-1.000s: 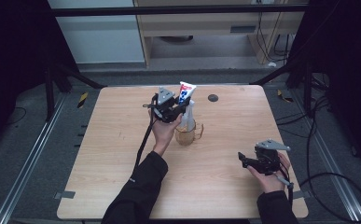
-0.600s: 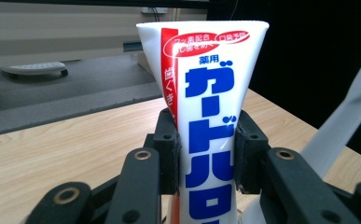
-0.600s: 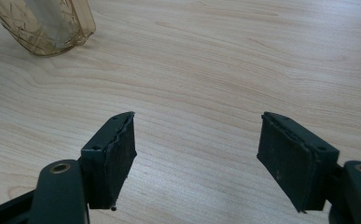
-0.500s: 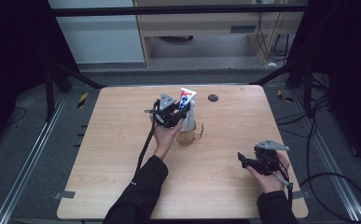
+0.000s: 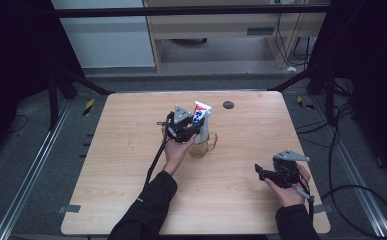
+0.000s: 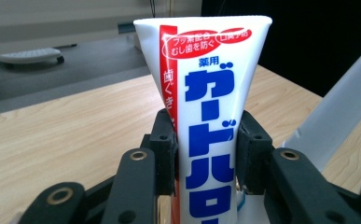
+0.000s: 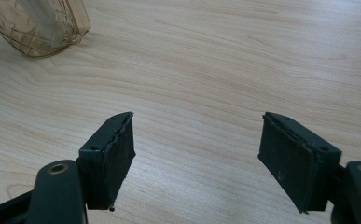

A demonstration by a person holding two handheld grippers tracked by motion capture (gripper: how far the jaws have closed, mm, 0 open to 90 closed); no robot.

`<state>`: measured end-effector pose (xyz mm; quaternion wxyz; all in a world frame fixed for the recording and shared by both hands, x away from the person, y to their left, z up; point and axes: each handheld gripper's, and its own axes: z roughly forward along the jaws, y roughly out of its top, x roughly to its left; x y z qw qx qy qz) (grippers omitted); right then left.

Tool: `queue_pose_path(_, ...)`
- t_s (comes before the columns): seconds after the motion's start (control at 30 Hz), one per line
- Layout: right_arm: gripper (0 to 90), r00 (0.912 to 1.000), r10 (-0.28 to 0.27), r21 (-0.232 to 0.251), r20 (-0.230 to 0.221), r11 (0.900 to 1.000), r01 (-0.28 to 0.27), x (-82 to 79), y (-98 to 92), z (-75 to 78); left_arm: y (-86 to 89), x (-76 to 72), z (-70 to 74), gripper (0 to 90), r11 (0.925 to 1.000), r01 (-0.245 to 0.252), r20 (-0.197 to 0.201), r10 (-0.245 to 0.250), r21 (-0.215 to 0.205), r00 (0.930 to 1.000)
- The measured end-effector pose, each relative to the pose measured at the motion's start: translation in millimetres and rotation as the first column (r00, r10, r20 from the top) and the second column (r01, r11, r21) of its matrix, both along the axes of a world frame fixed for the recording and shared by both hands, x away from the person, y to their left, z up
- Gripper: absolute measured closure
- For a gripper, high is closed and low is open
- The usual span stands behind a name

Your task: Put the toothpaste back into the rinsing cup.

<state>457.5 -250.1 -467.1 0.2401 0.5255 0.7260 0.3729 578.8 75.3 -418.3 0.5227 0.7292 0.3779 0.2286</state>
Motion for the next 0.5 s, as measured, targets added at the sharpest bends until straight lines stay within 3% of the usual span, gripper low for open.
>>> queue_pose_path(0.13,26.5,1.0,0.002,0.002,0.0,1.0,-0.002,-0.4,-0.2,0.3,1.7,-0.2,-3.3,60.8,0.9989,0.004,-0.035,-0.003,0.047,0.9994)
queue_pose_path(0.27,26.5,1.0,0.001,0.001,-0.001,1.0,-0.001,-0.6,-0.7,0.7,5.4,-2.0,-8.6,60.6,0.9962,0.0,-0.045,0.004,0.087,0.999)
queue_pose_path(0.5,26.4,1.0,0.001,0.004,-0.004,1.0,-0.001,-0.6,-0.7,0.7,10.1,-7.1,-13.7,56.8,0.9918,0.032,-0.06,-0.025,0.123,0.9979)
